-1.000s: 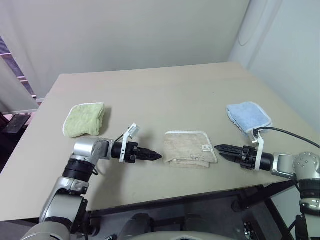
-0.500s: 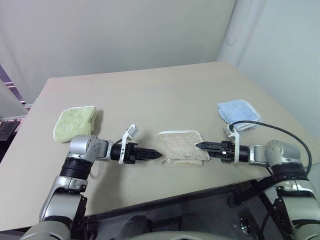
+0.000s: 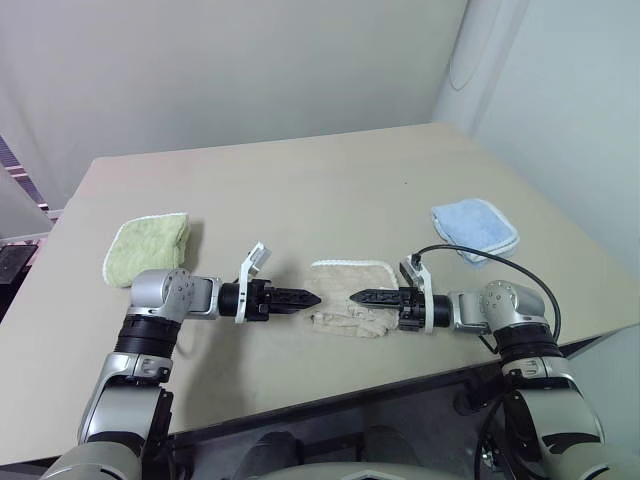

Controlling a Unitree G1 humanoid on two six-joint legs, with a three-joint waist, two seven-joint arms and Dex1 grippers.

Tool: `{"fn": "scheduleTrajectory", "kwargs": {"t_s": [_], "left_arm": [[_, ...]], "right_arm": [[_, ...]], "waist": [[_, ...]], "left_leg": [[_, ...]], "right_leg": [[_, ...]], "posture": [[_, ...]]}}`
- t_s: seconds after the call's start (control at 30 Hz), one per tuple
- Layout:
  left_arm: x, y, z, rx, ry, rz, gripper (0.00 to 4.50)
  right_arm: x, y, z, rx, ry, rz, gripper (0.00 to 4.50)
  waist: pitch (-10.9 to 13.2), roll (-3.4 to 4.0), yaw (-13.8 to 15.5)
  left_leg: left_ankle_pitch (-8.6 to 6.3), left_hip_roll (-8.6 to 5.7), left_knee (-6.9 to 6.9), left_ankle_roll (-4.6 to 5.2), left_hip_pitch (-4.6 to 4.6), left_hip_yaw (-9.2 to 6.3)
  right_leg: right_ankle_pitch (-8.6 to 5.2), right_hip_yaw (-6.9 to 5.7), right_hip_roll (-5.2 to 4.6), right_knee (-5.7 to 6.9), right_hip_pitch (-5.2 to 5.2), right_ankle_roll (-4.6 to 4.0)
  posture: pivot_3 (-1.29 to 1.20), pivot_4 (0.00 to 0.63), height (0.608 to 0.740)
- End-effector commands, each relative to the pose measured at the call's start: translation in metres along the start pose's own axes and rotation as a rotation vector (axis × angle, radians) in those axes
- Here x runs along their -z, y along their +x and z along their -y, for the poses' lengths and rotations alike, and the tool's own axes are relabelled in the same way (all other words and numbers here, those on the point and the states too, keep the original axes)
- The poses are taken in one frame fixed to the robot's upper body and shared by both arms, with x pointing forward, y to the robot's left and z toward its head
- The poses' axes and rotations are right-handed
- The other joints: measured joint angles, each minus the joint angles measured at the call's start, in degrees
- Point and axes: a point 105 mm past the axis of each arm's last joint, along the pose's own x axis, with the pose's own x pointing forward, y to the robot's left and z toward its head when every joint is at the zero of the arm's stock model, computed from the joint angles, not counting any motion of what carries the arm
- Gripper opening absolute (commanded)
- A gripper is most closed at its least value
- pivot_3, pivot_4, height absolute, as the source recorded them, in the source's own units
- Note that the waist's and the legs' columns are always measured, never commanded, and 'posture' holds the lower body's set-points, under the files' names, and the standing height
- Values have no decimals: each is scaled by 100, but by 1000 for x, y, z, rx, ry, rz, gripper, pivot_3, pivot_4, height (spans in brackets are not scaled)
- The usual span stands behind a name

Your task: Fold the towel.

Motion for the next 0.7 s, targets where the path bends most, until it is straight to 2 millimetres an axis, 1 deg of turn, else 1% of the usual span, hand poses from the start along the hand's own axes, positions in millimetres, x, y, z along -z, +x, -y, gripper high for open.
{"fn": "scheduleTrajectory", "kwargs": {"t_s": [0.03,0.1,0.13,0.2,0.3,0.33,0.4,0.5,0.53,0.57,0.6,0.63,0.7], "left_arm": [[-14,-5,5,-8,44,40,4500],[-15,-5,4,-16,44,43,4500],[-14,-5,3,-20,45,42,4500],[-14,-4,1,-27,47,41,4500],[-14,-5,1,-30,49,44,4500],[-15,-5,1,-32,51,46,4500],[-17,-5,-1,-40,56,52,4500],[-20,-6,-2,-47,60,61,4500],[-21,-6,-2,-49,60,65,4500],[-22,-6,-3,-53,63,68,4500],[-23,-6,-4,-56,69,73,4500],[-24,-6,-4,-59,73,77,4500],[-26,-6,-5,-60,74,81,4500]], "right_arm": [[6,8,8,24,36,-3,3142],[6,8,9,29,41,10,2315],[6,8,9,28,44,17,1998],[4,6,3,-4,46,36,1210],[6,3,-8,-46,31,52,298],[7,3,-10,-49,17,57,88],[6,0,-21,-65,-77,86,4],[-22,-15,-49,-86,-232,243,4],[-32,-22,-58,-83,-277,303,4],[-45,-34,-70,-98,-318,385,4],[-57,-46,-80,-103,-363,468,4],[-67,-56,-87,-89,-410,543,4],[-85,-74,-92,-41,-433,669,4]], "waist": [[1,2,3],[2,3,8],[-1,0,6],[-5,-6,-1],[-4,-6,3],[-4,-5,18],[0,0,49],[10,17,55],[16,25,57],[19,31,66],[22,36,76],[25,40,85],[24,38,99]], "left_leg": [[0,0,0,0,0,0],[0,0,-1,0,0,0],[0,0,-1,0,-1,0],[0,0,-1,0,3,-3],[0,-1,2,0,3,-2],[0,-1,2,0,3,-2],[0,-1,1,-1,0,-2],[0,-4,-1,-1,-10,-2],[0,-8,-1,-1,-17,-1],[0,-14,-1,-1,-28,0],[0,-16,0,-1,-32,2],[0,-19,0,-2,-35,5],[0,-22,0,-1,-41,7]], "right_leg": [[-1,0,0,0,0,-4],[-1,0,0,1,-1,-4],[-1,0,0,0,-2,-4],[0,2,4,-3,-5,-2],[1,3,3,-4,-3,-7],[0,3,2,-4,-2,-8],[-10,0,-1,-4,-3,6],[-9,-3,-7,-4,-9,4],[-3,0,-9,-4,-12,-3],[4,2,-13,-4,-20,-9],[10,2,-15,-6,-38,3],[12,4,-16,-12,-45,6],[13,4,-16,-21,-48,8]], "posture": [[0,0,740],[0,0,740],[0,0,740],[0,0,740],[0,0,740],[0,0,740],[0,0,740],[0,0,740],[0,0,740],[0,0,740],[0,0,740],[0,0,740],[0,0,740]]}}
